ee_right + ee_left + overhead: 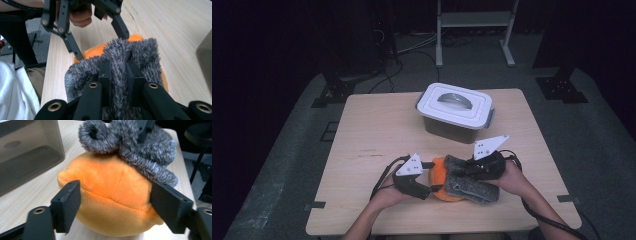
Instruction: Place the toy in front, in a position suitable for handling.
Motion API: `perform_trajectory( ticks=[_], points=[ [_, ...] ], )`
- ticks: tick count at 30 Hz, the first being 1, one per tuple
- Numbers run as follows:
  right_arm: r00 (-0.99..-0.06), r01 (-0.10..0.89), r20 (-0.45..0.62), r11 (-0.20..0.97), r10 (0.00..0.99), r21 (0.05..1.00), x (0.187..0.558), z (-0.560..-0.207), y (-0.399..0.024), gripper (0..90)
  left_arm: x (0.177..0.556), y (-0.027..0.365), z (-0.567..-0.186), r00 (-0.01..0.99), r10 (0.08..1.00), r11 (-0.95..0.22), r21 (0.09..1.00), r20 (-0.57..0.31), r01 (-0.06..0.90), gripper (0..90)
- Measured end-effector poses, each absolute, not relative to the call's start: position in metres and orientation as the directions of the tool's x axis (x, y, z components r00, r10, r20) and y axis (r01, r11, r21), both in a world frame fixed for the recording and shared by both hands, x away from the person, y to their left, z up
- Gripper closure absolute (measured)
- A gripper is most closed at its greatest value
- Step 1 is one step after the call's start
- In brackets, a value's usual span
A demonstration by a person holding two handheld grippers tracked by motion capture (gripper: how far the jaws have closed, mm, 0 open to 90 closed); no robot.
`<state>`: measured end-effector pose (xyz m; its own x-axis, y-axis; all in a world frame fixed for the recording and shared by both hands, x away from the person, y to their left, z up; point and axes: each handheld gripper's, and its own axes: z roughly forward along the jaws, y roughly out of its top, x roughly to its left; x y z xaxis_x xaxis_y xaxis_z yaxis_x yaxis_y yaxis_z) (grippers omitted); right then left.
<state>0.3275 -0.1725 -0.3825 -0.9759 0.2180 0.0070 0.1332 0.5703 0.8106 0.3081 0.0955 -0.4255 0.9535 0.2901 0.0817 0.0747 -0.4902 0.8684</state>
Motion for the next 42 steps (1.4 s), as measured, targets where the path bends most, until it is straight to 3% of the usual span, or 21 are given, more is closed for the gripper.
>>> perform_trajectory(
  ticks=[7,18,25,31,42],
  points=[
    [-0.982,0.082,-0.042,0.608,0.186,0.79,0.334,-0.369,-0.149,76.2,0.3,0.093,-0.425,0.959,0.226,-0.524,0.851,0.173,-0.029,30.4],
    [-0.975,0.135,-0.007,0.617,0.223,0.775,0.34,-0.377,-0.168,76.2,0.298,0.093,-0.425,0.958,0.211,-0.529,0.847,0.195,-0.056,30.6],
    [-0.981,0.095,-0.032,0.626,0.189,0.774,0.342,-0.368,-0.151,75.8,0.294,0.091,-0.424,0.958,0.163,-0.538,0.835,0.236,-0.114,30.8],
    [-0.983,0.103,-0.019,0.633,0.183,0.767,0.351,-0.372,-0.142,75.9,0.296,0.096,-0.427,0.961,0.169,-0.536,0.839,0.217,-0.095,30.9],
    [-0.955,0.208,0.04,0.571,0.292,0.794,0.35,-0.39,-0.186,76.0,0.3,0.097,-0.429,0.966,0.189,-0.524,0.85,0.178,-0.054,31.1]
  ],
)
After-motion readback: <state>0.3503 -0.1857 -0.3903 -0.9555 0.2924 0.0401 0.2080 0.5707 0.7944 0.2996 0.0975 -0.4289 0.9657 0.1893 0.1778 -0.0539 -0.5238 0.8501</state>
